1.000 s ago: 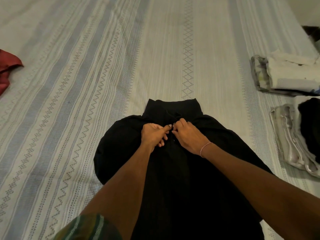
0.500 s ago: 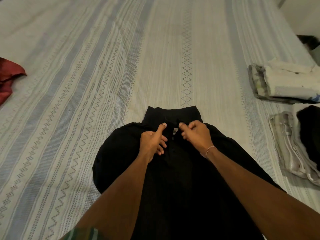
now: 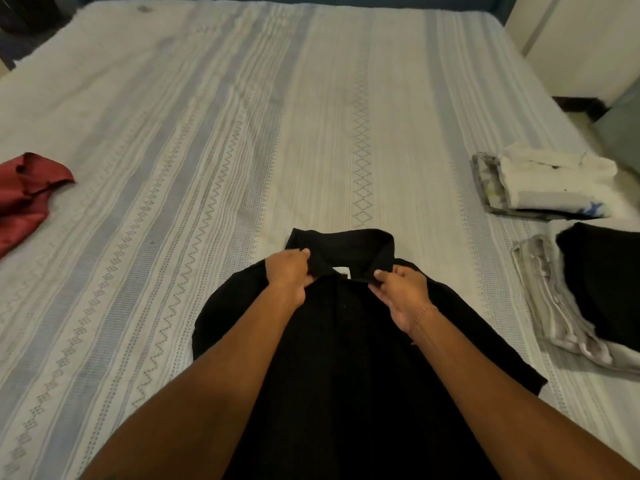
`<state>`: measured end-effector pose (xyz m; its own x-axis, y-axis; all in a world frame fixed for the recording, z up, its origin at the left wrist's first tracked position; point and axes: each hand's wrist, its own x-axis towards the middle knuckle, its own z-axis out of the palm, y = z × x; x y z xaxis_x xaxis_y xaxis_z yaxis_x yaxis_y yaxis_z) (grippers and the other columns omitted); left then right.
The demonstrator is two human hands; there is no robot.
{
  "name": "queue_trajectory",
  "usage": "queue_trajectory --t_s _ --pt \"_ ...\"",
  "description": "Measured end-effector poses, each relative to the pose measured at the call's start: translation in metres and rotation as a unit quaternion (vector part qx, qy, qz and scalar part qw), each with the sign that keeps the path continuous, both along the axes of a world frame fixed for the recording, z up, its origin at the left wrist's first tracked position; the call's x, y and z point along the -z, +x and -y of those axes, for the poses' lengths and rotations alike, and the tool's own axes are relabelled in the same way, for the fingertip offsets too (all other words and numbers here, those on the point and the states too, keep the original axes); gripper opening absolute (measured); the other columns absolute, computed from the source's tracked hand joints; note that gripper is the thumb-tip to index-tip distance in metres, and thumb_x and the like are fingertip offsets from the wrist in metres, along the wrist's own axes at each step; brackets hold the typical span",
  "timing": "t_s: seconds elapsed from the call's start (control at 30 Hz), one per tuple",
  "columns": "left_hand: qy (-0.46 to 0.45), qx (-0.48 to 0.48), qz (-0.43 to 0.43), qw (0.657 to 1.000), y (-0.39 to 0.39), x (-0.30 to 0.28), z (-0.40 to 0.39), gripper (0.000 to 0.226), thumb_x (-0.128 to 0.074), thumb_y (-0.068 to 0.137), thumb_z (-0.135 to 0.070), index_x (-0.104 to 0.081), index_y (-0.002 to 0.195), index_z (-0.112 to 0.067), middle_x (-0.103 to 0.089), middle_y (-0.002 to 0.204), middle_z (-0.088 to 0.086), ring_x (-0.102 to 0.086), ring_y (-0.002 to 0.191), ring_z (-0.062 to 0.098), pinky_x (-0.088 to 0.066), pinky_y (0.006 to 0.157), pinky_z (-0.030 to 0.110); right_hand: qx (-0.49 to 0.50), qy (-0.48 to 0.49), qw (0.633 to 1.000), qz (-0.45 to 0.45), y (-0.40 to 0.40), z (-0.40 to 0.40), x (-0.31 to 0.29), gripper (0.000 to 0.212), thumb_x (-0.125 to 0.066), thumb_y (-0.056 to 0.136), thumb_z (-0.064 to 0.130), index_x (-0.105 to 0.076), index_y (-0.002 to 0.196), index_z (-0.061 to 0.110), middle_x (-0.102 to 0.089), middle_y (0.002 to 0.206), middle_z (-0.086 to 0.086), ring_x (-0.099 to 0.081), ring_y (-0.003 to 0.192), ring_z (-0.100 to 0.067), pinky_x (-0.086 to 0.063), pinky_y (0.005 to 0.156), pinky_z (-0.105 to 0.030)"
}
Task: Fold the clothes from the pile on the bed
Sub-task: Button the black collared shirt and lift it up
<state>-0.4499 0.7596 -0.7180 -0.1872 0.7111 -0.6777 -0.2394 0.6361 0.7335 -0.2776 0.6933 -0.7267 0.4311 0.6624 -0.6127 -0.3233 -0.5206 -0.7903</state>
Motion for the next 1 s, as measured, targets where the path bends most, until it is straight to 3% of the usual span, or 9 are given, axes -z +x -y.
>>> queue_trajectory --t_s 0.1,0.27,0.37,0.47,0.6,0.7,0.77,0.87,1.0 --pt "-0.061 -0.088 0.193 0.975 -0.01 -0.009 0.016 0.037 -0.051 0.099 0.004 -0.05 0.136 0.003 -0.06 0.126 0.021 -0.061 0.108 0.034 -0.053 0.091 0.05 0.088 0.027 0.972 -0.215 -0.001 0.011 -0.018 0.022 -0.051 0.099 -0.007 -0.065 0.115 0.0 -0.067 0.116 -0.017 -0.065 0.11 -0.031 -0.054 0.098 -0.044" --pt "-0.02 -0.147 0.244 0.958 -0.011 -0.025 0.051 0.029 -0.047 0.101 -0.01 -0.061 0.125 0.0 -0.067 0.115 0.02 -0.066 0.104 0.032 -0.055 0.093 0.045 0.178 0.048 0.931 -0.316 -0.018 0.032 -0.048 0.038 -0.042 0.097 -0.003 -0.053 0.132 -0.003 -0.061 0.124 -0.025 -0.061 0.112 -0.038 -0.054 0.086 -0.05" --pt "0.042 -0.146 0.177 0.972 -0.012 -0.028 0.066 0.029 -0.057 0.099 -0.036 -0.067 0.114 -0.012 -0.073 0.098 0.008 -0.07 0.088 0.02 -0.058 0.08 0.035 0.148 0.035 0.966 -0.211 -0.027 0.043 -0.059 0.033 -0.053 0.1 0.03 -0.061 0.125 0.011 -0.067 0.118 -0.013 -0.065 0.107 -0.031 -0.057 0.086 -0.046" --pt "0.087 -0.106 0.021 0.99 -0.027 -0.031 0.082 0.026 -0.055 0.103 -0.035 -0.056 0.092 -0.011 -0.047 0.062 0.001 -0.04 0.046 0.008 -0.037 0.041 0.022 0.088 0.032 0.995 0.02 -0.017 0.063 -0.059 0.045 -0.049 0.101 0.053 -0.054 0.135 0.023 -0.061 0.128 -0.002 -0.058 0.117 -0.023 -0.05 0.102 -0.042" --pt "0.175 0.073 -0.133 0.973 -0.031 -0.033 0.108 0.036 -0.076 0.086 -0.045 -0.058 0.097 -0.015 -0.055 0.072 0.002 -0.051 0.062 0.012 -0.05 0.061 0.028 -0.043 0.098 0.974 0.2 -0.01 0.099 -0.056 0.027 -0.049 0.104 0.044 -0.067 0.111 0.025 -0.069 0.104 0.007 -0.065 0.101 -0.01 -0.053 0.09 -0.027" --pt "0.2 0.196 -0.232 0.932 -0.021 -0.024 0.122 0.052 -0.084 0.075 -0.05 -0.06 0.111 -0.022 -0.06 0.09 0.0 -0.06 0.077 0.013 -0.054 0.076 0.028 -0.092 0.079 0.955 0.27 -0.012 0.123 -0.047 0.024 -0.056 0.101 0.038 -0.069 0.084 0.026 -0.069 0.084 0.004 -0.066 0.083 -0.012 -0.056 0.08 -0.032" --pt "0.213 0.229 -0.298 0.902 -0.018 -0.015 0.13 0.041 -0.08 0.084 -0.038 -0.063 0.113 -0.015 -0.063 0.086 0.001 -0.063 0.076 0.013 -0.054 0.075 0.027 -0.125 0.004 0.927 0.354 -0.012 0.135 -0.043 0.029 -0.057 0.097 0.037 -0.063 0.073 0.023 -0.065 0.083 0.0 -0.065 0.081 -0.02 -0.057 0.075 -0.041" --pt "0.225 0.237 -0.36 0.874 -0.021 -0.007 0.14 0.018 -0.071 0.093 -0.022 -0.067 0.106 -0.01 -0.067 0.093 0.001 -0.062 0.078 0.008 -0.056 0.079 0.027 -0.216 -0.104 0.831 0.502 -0.014 0.142 -0.041 0.028 -0.058 0.091 0.041 -0.06 0.109 0.02 -0.058 0.112 -0.003 -0.059 0.1 -0.024 -0.051 0.083 -0.04" --pt "0.212 0.195 -0.413 0.864 -0.021 -0.011 0.137 0.042 -0.072 0.093 -0.026 -0.054 0.126 -0.008 -0.052 0.12 0.005 -0.058 0.101 0.019 -0.052 0.09 0.032 -0.266 0.002 0.71 0.652 -0.024 0.12 -0.037 0.048 -0.063 0.092 0.043 -0.055 0.131 0.014 -0.06 0.119 -0.01 -0.059 0.104 -0.03 -0.05 0.083 -0.044"
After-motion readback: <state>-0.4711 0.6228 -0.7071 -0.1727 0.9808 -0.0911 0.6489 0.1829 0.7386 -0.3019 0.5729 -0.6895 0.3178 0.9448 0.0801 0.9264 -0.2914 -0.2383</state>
